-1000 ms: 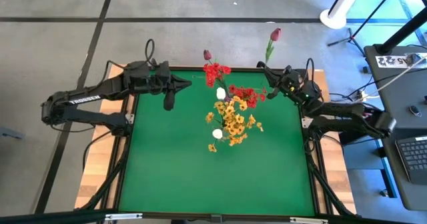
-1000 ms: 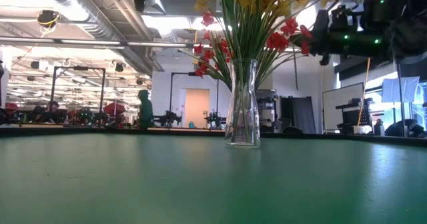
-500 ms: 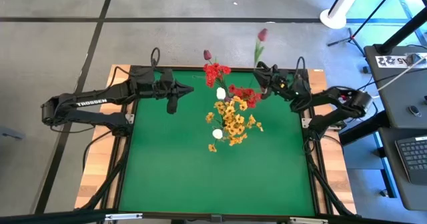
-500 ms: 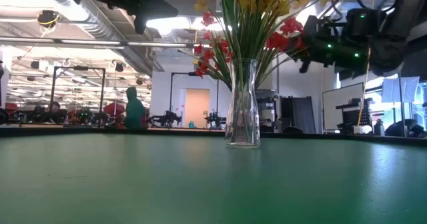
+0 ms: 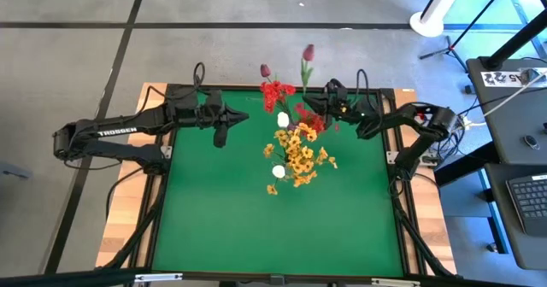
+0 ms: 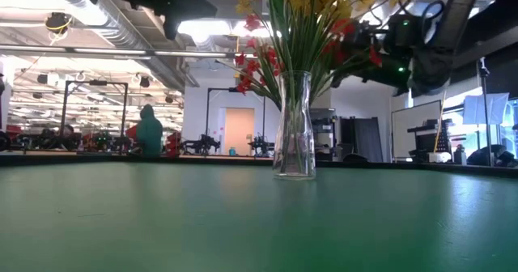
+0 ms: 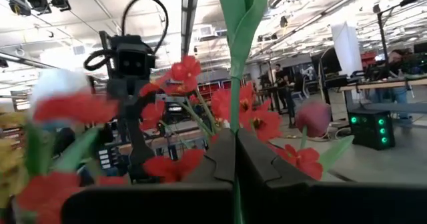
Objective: Sort flowers into vase by color
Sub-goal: Put the red tulip into the violet vase
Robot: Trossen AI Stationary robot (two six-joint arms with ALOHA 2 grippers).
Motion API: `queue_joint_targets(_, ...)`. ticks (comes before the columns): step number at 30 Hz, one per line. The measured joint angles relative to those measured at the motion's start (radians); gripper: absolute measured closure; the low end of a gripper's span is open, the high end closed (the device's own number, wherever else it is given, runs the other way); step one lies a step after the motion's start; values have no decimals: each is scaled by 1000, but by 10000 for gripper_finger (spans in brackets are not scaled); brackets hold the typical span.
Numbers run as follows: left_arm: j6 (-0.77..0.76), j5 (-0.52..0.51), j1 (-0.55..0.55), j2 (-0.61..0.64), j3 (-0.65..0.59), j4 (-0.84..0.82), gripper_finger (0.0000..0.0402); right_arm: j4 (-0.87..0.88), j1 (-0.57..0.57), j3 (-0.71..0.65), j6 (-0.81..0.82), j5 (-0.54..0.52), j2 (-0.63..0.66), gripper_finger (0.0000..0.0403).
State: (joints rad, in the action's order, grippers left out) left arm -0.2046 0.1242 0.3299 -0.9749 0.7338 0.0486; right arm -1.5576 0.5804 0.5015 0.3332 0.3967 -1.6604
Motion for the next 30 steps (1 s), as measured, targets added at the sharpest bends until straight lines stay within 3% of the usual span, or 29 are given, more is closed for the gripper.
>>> queue_joint_targets(15, -3, 0, -23, 0, 0, -13, 401, -17, -17, 93, -15, -4, -175, 403)
queue_joint_targets(30, -3, 0, -23, 0, 0, -12, 401, -9, -18, 93, -24, -3, -175, 403)
